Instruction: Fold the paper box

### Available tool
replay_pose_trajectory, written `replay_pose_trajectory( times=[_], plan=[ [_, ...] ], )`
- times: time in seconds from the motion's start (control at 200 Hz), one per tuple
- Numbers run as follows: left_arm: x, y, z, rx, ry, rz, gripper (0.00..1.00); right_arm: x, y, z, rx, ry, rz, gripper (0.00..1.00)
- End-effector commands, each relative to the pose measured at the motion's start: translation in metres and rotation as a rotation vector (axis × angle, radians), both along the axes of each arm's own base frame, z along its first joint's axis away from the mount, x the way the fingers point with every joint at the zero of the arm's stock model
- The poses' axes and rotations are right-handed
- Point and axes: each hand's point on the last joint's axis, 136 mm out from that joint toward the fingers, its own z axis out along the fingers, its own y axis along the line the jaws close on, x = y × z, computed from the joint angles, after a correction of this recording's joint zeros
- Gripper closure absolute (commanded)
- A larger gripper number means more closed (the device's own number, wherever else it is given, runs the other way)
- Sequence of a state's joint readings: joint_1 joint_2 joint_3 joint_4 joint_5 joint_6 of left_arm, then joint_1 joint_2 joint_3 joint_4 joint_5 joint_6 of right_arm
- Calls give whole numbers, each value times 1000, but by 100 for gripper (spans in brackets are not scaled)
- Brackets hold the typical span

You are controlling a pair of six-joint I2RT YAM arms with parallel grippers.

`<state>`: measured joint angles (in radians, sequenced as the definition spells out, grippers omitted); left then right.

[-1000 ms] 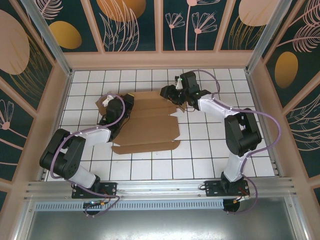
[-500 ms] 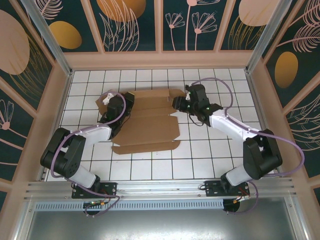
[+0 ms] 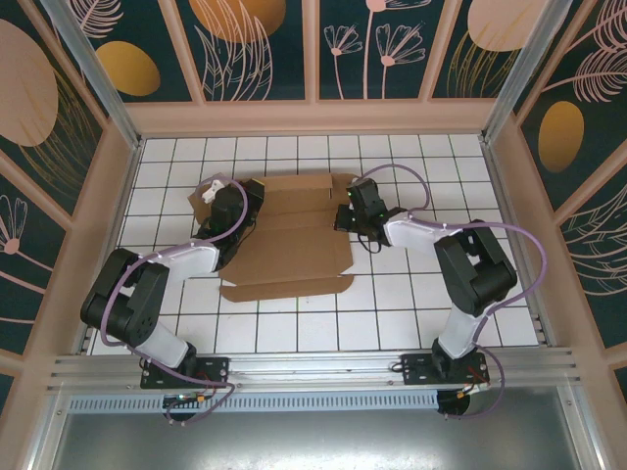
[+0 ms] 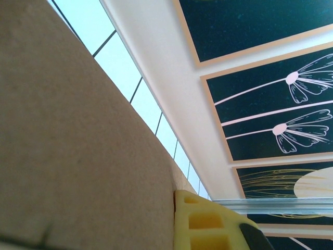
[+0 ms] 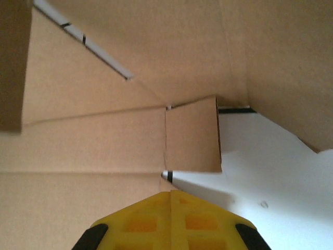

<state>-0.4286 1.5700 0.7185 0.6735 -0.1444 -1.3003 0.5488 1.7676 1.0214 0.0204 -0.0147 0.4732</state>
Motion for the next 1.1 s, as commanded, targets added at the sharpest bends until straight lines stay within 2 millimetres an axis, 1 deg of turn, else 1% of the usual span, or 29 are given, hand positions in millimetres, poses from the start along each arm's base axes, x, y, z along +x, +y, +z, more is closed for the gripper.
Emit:
replay_pose_trajectory(
  times=[0.0, 0.09, 0.18, 0.325, 0.405, 0.5, 0.515, 0.58, 0.746, 0.856, 0.951, 1.096],
  plan=[
    [0, -1, -7, 81, 25, -20, 100, 35, -20, 11, -17, -77, -101, 100],
    [0, -1, -5, 85, 23, -21, 100, 40, -32, 2, -48, -69, -135, 100],
    [1, -1, -4, 88, 21, -22, 100, 41, -37, -6, -60, -59, -145, 100],
    [2, -3, -2, 88, 18, -25, 100, 37, -41, -25, -81, -23, -144, 100],
    [3, -4, -3, 86, 22, -29, 100, 35, -37, -34, -64, 3, -122, 100],
    [3, -4, -3, 80, 23, -31, 100, 37, -30, -38, -39, 9, -101, 100],
    [3, -5, -3, 79, 24, -32, 100, 36, -25, -38, -20, 16, -82, 100],
    [2, -4, -4, 78, 24, -32, 100, 36, -15, -32, 32, 7, -51, 100],
    [1, -4, -4, 74, 24, -32, 100, 34, 6, -6, 152, -48, 21, 100],
    [0, -4, -2, 69, 19, -34, 100, 28, 17, 2, 191, -74, 71, 100],
    [-1, -4, -2, 66, 17, -33, 100, 23, 29, -3, 188, -62, 109, 100],
    [-4, -3, -6, 60, 27, -33, 100, 19, 45, -18, 164, -40, 135, 100]
  ],
)
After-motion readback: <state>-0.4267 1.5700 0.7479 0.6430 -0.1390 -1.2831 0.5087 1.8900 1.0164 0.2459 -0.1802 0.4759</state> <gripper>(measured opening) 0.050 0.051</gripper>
